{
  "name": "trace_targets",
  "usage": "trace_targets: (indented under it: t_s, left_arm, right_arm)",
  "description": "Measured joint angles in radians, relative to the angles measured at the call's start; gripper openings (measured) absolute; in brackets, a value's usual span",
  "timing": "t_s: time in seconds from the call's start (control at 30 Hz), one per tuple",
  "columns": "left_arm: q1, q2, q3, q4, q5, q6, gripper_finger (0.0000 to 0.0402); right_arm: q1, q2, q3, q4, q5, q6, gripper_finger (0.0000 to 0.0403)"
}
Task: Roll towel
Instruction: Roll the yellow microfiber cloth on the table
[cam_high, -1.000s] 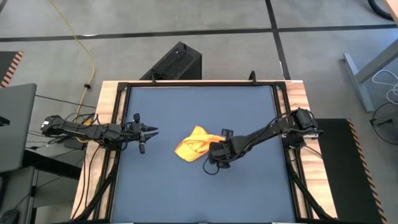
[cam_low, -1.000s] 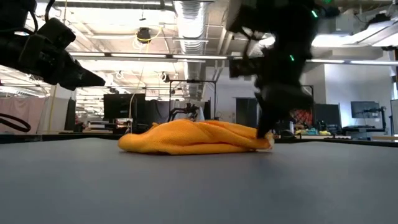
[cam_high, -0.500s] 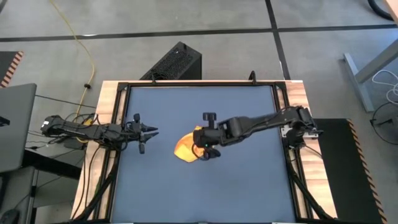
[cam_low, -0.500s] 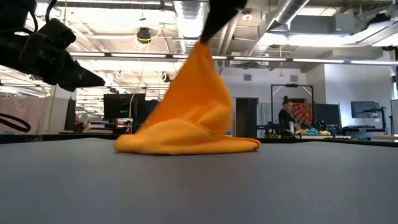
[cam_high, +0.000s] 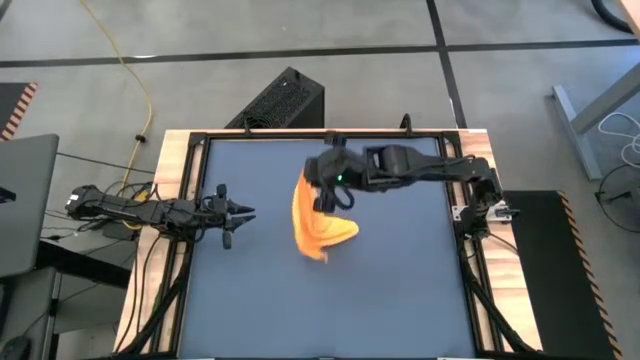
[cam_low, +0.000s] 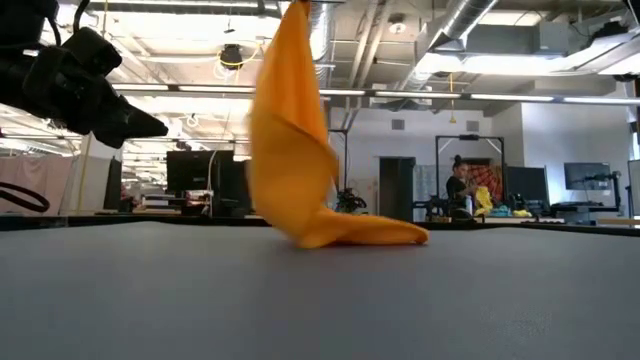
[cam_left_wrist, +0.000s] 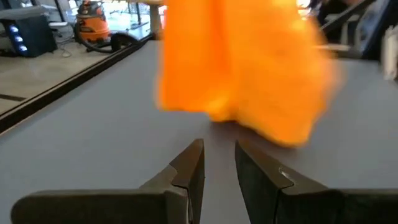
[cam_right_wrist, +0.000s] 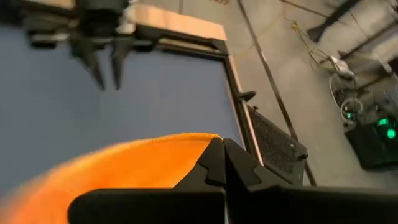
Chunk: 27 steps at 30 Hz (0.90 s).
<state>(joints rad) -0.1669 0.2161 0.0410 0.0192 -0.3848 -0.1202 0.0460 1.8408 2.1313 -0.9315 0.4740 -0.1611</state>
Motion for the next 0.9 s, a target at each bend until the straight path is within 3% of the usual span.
trace_targets:
  t_s: [0.2, 0.43, 0.63, 0.8, 0.9]
  left_arm:
    - [0.0, 0.0, 0.0, 0.106, 0.096, -0.009, 0.01]
    - [0.0, 0.101, 0.0, 0.161, 0.109, -0.034, 0.0173]
    - [0.0, 0.332, 0.0, 0.358, 0.005, -0.072, 0.0212]
    - [0.0, 0.583, 0.002, 0.586, 0.026, -0.019, 0.0212]
    - [-0.001, 0.74, 0.038, 0.626, 0.033, 0.028, 0.0211]
  right_arm:
    - [-0.062, 0.001, 0.011, -0.025, -0.001, 0.066, 0.0011]
    - [-0.108, 0.027, 0.009, -0.031, -0.001, 0.081, 0.0012]
    - [-0.135, 0.034, 0.007, -0.034, -0.002, 0.084, 0.0013]
    - [-0.136, 0.039, 0.007, -0.037, -0.004, 0.088, 0.0014]
    - [-0.136, 0.038, 0.007, -0.041, -0.004, 0.113, 0.0014]
